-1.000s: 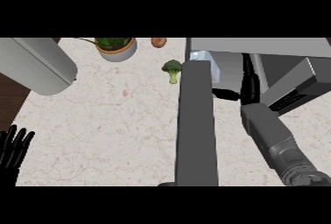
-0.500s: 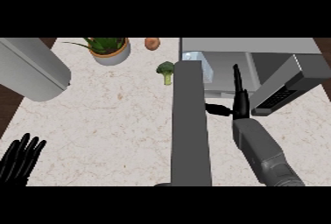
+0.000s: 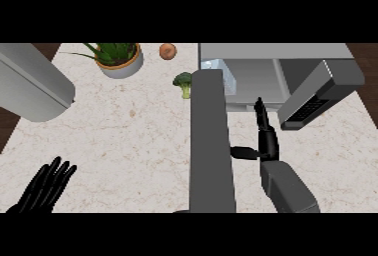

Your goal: Pick up the milk, place it into the microwave and close the microwave

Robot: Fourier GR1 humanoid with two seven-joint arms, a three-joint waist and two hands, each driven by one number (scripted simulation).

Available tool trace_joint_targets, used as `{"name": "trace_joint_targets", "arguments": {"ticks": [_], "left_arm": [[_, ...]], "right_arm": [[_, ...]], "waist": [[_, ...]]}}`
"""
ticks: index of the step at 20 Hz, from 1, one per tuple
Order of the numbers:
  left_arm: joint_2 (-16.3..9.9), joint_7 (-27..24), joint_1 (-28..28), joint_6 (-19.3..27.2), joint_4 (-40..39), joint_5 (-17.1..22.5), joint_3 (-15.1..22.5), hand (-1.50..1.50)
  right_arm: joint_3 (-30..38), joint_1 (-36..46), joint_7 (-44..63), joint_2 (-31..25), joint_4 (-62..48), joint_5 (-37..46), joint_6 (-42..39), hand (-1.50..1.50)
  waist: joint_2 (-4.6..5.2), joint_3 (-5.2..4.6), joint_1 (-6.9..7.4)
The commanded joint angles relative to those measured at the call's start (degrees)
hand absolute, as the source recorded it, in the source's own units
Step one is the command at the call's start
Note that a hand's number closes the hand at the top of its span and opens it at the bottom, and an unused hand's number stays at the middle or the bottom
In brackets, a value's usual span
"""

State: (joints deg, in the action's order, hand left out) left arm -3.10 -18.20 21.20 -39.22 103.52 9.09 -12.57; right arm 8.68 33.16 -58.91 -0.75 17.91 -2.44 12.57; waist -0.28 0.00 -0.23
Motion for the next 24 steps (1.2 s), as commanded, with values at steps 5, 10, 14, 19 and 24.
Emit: {"name": "trace_joint_targets", "arguments": {"ticks": [5,10,14,19,24], "left_arm": [[2.9,-1.3,-2.1,-0.5,0.6,-9.8,9.2,-1.5],[3.0,0.5,-6.4,2.5,-0.7,-12.0,10.9,1.5],[2.3,5.9,-8.1,1.9,1.2,-10.7,11.4,1.5],[3.1,4.5,-17.9,8.3,-7.0,-19.6,16.0,1.5],[3.1,2.2,-27.1,15.5,-18.7,-21.6,22.3,1.5]], "right_arm": [[-6.6,-12.5,0.2,0.7,13.3,-3.4,-3.5,-1.5],[-8.3,-24.1,4.1,-0.6,29.1,-4.8,-10.0,-1.5],[-9.7,-35.1,5.2,-4.3,42.0,-6.7,-13.9,1.5],[-8.8,-42.7,9.8,-5.6,53.3,-10.5,-15.2,-1.5],[-6.9,-47.1,14.5,-7.6,62.0,-12.9,-14.9,-1.5]], "waist": [[-0.15,-0.07,-0.51],[-0.13,-0.09,-0.96],[-0.15,-0.08,-1.07],[0.13,-0.06,-0.85],[0.28,-0.05,-0.76]]}}
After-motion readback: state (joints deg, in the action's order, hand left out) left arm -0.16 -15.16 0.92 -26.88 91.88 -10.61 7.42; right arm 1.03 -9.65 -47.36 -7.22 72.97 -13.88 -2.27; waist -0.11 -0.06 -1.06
